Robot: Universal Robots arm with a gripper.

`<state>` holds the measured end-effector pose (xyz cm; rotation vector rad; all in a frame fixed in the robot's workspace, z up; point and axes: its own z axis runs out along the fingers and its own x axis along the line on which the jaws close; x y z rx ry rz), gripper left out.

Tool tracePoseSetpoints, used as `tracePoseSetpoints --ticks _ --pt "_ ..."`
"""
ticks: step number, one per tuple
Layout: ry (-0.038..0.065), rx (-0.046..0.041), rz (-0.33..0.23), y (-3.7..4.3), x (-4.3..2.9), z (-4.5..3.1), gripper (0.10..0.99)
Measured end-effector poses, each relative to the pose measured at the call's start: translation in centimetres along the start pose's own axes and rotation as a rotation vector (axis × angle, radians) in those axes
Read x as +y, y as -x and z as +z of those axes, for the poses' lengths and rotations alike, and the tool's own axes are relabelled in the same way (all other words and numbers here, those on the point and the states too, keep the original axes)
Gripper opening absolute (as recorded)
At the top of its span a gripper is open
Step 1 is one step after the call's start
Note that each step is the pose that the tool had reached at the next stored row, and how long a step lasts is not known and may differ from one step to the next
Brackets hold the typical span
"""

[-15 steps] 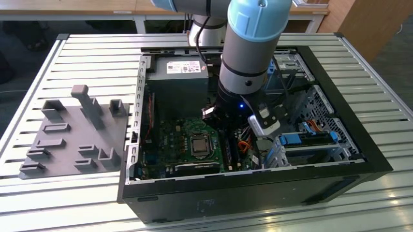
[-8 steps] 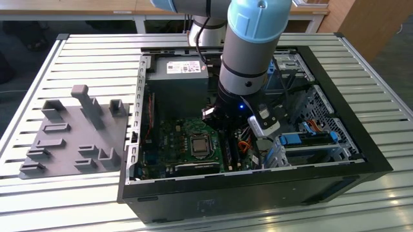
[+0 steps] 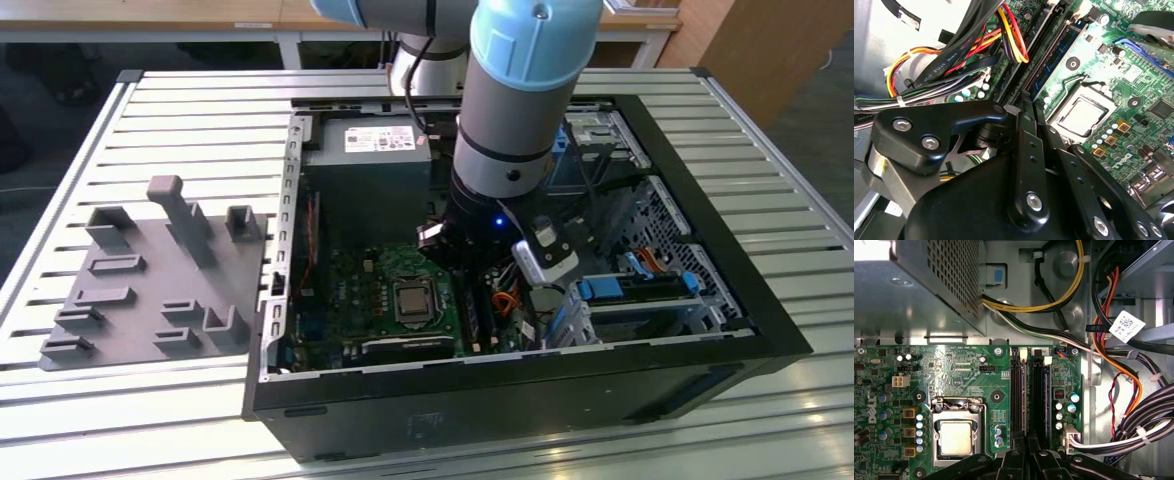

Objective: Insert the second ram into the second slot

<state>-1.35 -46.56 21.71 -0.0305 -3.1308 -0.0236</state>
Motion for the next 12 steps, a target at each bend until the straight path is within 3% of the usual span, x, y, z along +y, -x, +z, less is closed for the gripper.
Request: tracePoseSetpoints --ticks 12 --pt "0.000 0.0000 0.000 0.00 0.00 0.04 0.137"
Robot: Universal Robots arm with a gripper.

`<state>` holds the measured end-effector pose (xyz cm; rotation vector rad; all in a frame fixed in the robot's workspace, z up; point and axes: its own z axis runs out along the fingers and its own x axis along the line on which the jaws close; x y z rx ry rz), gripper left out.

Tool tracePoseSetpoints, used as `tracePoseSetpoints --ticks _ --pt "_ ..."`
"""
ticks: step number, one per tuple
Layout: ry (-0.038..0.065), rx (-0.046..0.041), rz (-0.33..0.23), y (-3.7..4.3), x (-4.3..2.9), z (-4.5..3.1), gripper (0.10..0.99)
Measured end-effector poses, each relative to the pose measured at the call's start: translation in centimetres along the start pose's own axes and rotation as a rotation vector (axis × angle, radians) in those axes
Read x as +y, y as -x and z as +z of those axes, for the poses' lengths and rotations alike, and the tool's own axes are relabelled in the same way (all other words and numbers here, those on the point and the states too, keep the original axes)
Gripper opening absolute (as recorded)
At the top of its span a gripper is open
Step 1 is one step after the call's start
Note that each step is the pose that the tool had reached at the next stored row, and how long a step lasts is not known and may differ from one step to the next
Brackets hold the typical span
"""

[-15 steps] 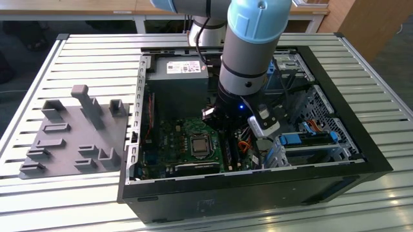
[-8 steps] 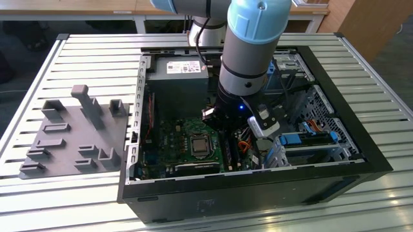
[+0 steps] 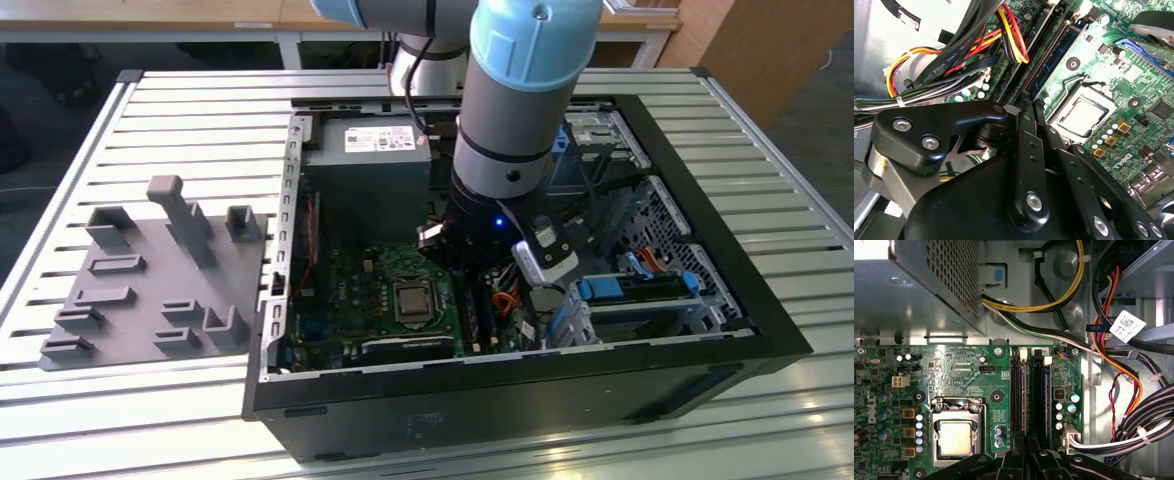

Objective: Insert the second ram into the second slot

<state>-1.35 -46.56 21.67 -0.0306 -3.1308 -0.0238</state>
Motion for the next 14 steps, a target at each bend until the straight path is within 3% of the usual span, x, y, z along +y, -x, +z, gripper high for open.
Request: tracePoseSetpoints --ticks 4,6,14 --pt "0.000 0.0000 0.000 0.00 0.00 0.01 0.137" --pt "0.000 0.0000 0.000 0.00 0.00 0.01 0.208" --pt "0.000 -0.0001 0.000 0.00 0.01 0.00 0.208"
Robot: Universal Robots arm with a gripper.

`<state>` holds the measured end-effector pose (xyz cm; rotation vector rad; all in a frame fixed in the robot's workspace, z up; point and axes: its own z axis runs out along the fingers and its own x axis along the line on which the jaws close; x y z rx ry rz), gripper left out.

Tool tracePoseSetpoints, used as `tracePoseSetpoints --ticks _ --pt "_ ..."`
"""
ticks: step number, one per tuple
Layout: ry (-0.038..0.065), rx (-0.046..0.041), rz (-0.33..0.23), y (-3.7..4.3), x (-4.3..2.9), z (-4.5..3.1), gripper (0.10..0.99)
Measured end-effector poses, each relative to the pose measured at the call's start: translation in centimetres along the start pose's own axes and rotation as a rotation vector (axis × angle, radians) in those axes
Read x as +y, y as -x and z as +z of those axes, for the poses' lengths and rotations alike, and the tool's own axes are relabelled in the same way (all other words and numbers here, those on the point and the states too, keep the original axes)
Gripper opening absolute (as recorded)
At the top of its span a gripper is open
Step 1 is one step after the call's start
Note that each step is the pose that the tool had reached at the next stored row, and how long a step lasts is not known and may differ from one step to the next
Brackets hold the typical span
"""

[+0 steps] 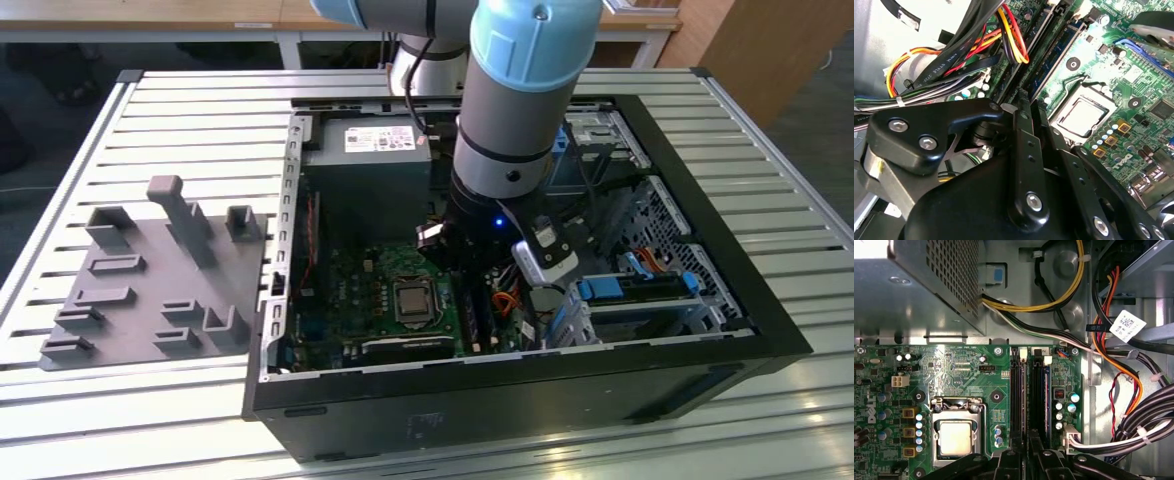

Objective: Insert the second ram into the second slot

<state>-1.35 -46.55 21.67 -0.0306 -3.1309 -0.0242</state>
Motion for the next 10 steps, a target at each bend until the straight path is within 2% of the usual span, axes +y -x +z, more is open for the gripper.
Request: tracePoseSetpoints --ticks 10 --pt "0.000 0.0001 0.000 -0.01 0.09 -1.27 0.196"
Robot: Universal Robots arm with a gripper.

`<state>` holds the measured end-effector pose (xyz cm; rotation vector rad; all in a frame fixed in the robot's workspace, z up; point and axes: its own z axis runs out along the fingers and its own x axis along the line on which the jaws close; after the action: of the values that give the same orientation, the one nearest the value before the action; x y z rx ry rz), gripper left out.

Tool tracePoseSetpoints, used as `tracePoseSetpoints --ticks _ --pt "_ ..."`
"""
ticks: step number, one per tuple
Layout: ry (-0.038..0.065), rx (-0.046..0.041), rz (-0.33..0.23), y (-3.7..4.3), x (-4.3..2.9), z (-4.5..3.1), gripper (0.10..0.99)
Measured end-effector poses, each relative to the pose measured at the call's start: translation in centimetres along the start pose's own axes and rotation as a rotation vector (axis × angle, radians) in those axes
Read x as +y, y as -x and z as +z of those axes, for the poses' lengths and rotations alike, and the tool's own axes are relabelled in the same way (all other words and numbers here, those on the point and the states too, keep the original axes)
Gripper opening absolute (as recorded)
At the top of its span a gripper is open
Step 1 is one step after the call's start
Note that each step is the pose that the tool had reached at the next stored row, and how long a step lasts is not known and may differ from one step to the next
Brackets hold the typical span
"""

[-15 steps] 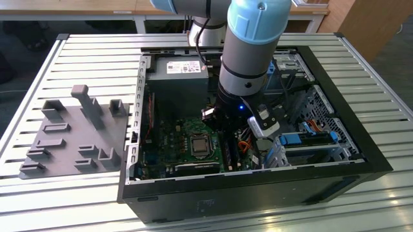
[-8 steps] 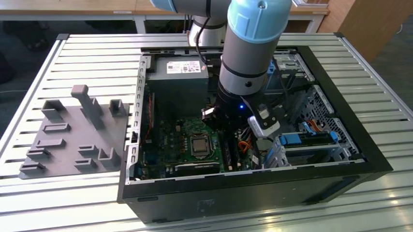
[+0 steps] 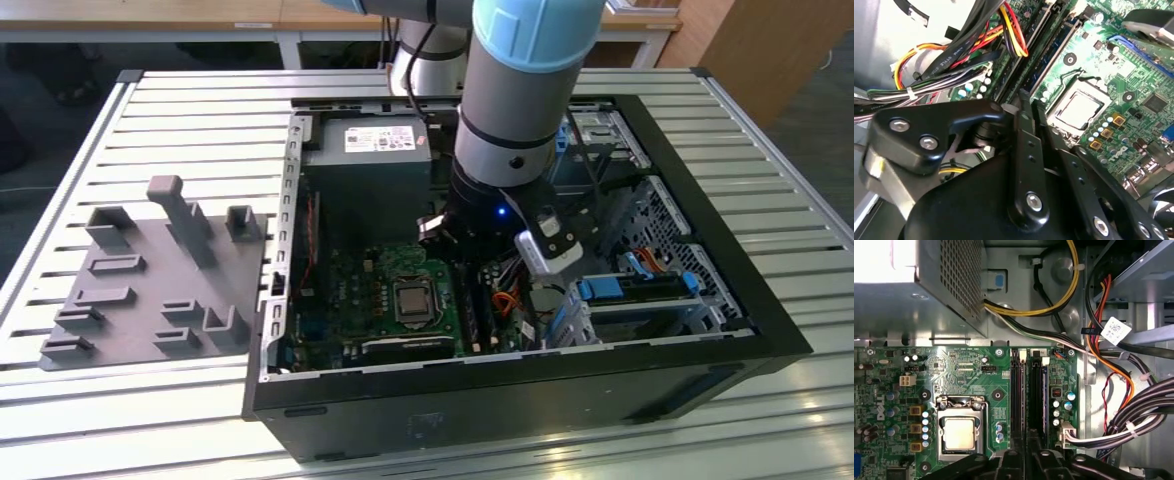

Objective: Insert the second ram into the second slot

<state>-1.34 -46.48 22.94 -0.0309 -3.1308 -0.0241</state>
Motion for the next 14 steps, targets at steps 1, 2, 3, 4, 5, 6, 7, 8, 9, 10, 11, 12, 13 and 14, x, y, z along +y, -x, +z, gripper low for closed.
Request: tracePoseSetpoints --ticks 1,2,3,4,5,6,7,8,9,10,11,12,13,14 --pt "0.000 0.0000 0.000 0.00 0.00 0.00 0.196" --pt "0.000 0.0001 0.000 -0.01 0.00 0.00 0.133" --pt "-0.001 0.0000 0.000 0.00 0.00 0.02 0.106" --pt "-0.001 -0.0001 0.000 0.00 0.00 0.07 0.106" --pt "-0.001 -0.0003 0.000 0.00 0.00 0.14 0.106" --pt "-0.001 -0.0003 0.000 0.00 -0.01 0.19 0.106" --pt "-0.001 -0.0004 0.000 0.00 -0.01 0.21 0.106" --pt "-0.001 -0.0005 0.000 0.00 -0.01 0.25 0.106" --pt "-0.001 -0.0005 0.000 0.00 -0.01 0.28 0.106" --pt "-0.001 -0.0006 0.000 0.00 -0.01 0.33 0.106" --pt "-0.001 -0.0006 0.000 0.00 0.00 0.39 0.106" --pt "-0.001 -0.0006 0.000 0.00 -0.01 0.45 0.106" --pt "-0.001 -0.0006 0.000 0.00 -0.01 0.51 0.106" --pt "-0.001 -0.0006 0.000 0.00 -0.01 0.57 0.106"
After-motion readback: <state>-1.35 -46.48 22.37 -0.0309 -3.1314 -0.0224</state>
